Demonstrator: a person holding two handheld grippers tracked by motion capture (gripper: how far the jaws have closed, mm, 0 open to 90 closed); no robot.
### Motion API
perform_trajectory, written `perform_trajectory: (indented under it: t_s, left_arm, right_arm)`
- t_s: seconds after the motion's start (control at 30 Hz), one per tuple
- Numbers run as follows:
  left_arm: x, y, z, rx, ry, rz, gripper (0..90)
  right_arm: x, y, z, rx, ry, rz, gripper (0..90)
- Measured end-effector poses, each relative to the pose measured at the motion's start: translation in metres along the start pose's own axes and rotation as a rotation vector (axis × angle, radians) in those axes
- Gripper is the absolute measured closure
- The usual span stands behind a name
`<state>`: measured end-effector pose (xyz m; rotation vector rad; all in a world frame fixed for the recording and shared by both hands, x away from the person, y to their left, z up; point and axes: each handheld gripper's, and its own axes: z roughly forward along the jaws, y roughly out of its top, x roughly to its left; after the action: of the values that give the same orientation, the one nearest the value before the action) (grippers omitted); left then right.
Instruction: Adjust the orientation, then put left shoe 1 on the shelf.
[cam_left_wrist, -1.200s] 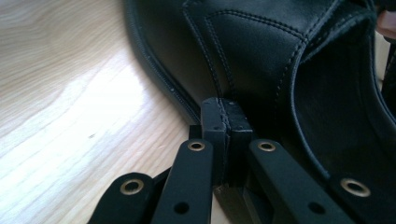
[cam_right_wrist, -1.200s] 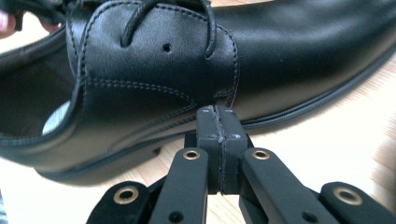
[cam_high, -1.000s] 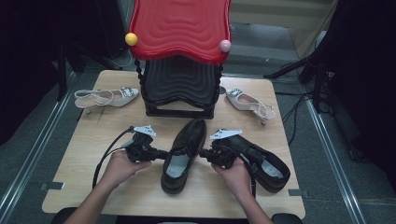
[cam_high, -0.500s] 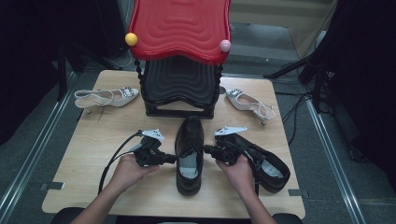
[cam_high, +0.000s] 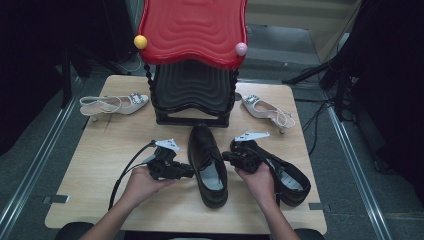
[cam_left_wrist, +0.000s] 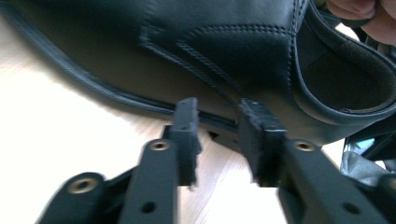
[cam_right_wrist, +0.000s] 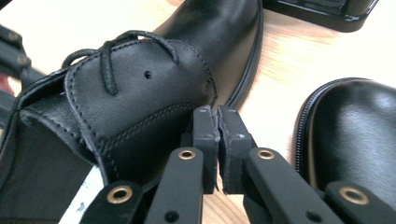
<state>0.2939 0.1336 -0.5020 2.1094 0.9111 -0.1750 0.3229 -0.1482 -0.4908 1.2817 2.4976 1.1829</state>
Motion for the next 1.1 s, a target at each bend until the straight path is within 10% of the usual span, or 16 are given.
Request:
perform_trajectory:
  t_s: [0.3, 0.77, 1.1]
  left_arm:
    - [0.012, 0.003, -0.023, -0.019, 0.025, 0.005, 58.5]
    - [0.017, 0.023, -0.049, -0.041, 0.057, 0.039, 87.0]
    - [0.024, 0.054, -0.071, -0.076, 0.084, 0.067, 87.3]
  right_arm:
    - [-0.001, 0.001, -0.024, -0.037, 0.064, 0.025, 72.1]
    - [0.021, 0.007, -0.047, -0.037, 0.115, 0.002, 65.3]
    - [0.044, 0.003, -0.048, -0.023, 0.15, -0.024, 63.6]
